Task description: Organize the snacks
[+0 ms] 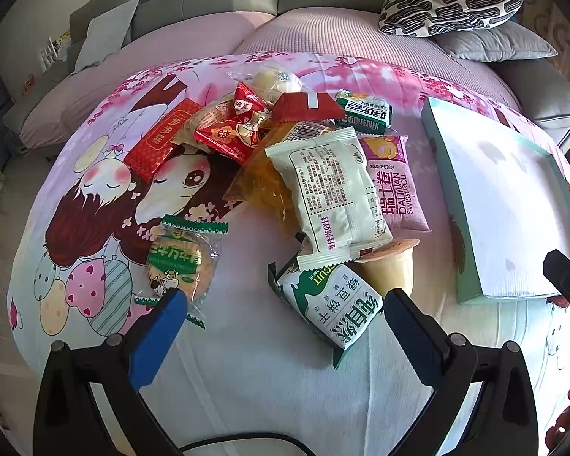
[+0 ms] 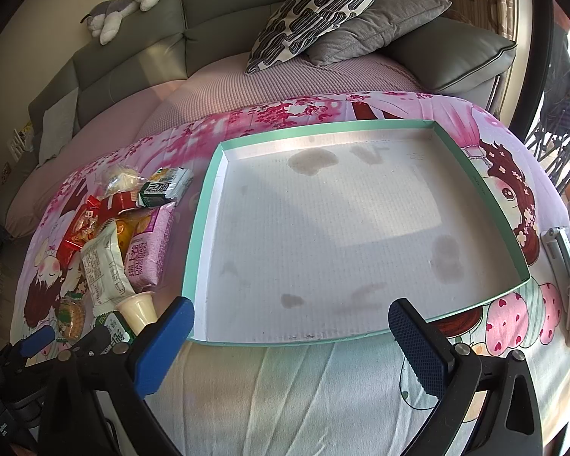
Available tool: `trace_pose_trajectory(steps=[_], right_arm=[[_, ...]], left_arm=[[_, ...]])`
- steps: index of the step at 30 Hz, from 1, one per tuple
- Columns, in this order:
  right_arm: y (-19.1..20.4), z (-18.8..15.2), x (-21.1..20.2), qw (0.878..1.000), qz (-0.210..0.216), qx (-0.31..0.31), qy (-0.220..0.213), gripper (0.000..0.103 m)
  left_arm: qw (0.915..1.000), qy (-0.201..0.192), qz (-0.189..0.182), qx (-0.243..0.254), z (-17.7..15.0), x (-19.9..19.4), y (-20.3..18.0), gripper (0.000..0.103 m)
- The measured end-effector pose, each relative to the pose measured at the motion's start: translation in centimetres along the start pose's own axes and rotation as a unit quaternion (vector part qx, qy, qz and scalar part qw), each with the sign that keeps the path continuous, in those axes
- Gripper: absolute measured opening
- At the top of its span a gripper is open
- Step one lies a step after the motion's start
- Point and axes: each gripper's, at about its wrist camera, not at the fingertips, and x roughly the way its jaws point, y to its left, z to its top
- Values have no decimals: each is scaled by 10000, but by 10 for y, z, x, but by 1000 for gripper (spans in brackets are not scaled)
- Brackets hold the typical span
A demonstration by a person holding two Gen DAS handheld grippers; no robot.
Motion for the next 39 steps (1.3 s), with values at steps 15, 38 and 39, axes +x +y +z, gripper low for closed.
trace_pose_trajectory(steps=[15, 38, 39], right_arm=[[1, 0, 0, 10000, -1, -11, 10, 103], [3, 0, 0, 10000, 52, -28, 6, 103], [4, 0, 0, 9999, 117, -56, 11, 103]], left_arm=[[10000, -3, 4, -3, 0, 1, -1, 103], [9999, -96, 61, -74, 0, -1, 2, 103], [9996, -178, 131, -174, 1, -4, 7, 103]])
